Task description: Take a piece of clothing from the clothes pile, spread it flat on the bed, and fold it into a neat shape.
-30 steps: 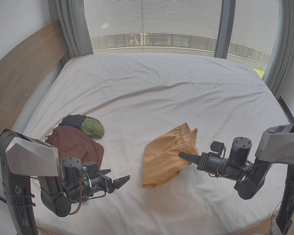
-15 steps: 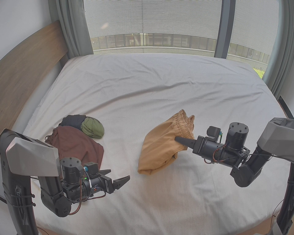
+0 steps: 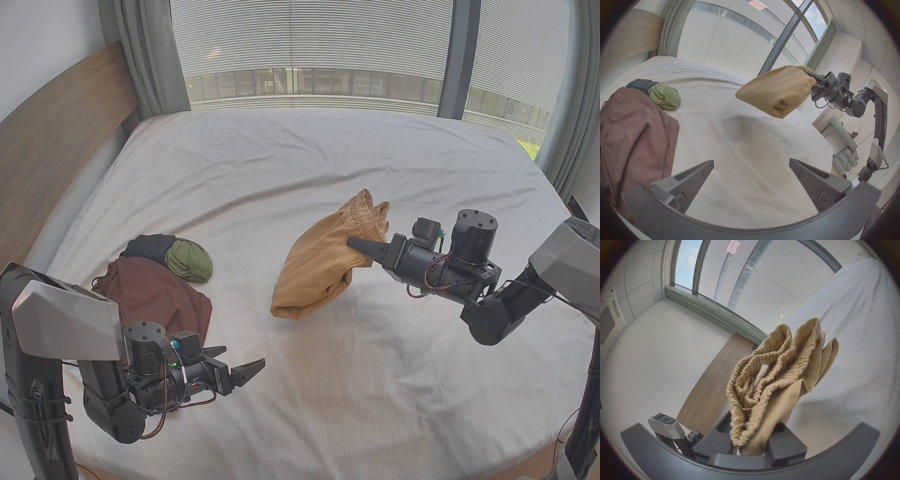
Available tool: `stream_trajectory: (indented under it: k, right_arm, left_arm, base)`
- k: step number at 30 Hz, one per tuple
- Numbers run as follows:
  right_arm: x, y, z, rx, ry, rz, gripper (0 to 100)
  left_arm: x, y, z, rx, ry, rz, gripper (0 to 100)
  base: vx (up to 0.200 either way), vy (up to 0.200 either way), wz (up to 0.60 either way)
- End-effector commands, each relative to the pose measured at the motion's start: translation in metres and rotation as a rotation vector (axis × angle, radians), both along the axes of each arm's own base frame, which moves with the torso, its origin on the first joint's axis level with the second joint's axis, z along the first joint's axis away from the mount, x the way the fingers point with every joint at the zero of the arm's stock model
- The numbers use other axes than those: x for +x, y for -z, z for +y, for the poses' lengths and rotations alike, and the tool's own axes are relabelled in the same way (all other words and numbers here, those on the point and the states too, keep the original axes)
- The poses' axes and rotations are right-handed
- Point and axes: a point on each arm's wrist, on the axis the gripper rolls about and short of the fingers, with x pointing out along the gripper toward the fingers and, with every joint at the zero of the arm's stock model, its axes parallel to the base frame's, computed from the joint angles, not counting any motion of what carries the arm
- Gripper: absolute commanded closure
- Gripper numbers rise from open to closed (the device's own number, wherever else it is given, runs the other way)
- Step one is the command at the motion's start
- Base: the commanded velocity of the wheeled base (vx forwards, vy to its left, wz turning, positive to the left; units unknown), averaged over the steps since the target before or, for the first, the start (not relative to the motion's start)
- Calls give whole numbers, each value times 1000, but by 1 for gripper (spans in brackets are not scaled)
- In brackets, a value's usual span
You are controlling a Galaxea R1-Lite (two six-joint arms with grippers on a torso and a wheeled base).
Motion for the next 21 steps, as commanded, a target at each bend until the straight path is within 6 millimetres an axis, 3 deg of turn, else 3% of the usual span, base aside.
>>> stream_trajectory:
  k: [1,21]
  right_arm:
    - [12,-7,4,7,2,-17,100]
    - [38,-2,14,3,5,-6,100]
  left_arm:
    - [0,-1,0,-2,-1,-3,0]
    - [1,1,1,1,-3,3,0]
  base:
    - [0,0,0]
    - [0,0,0]
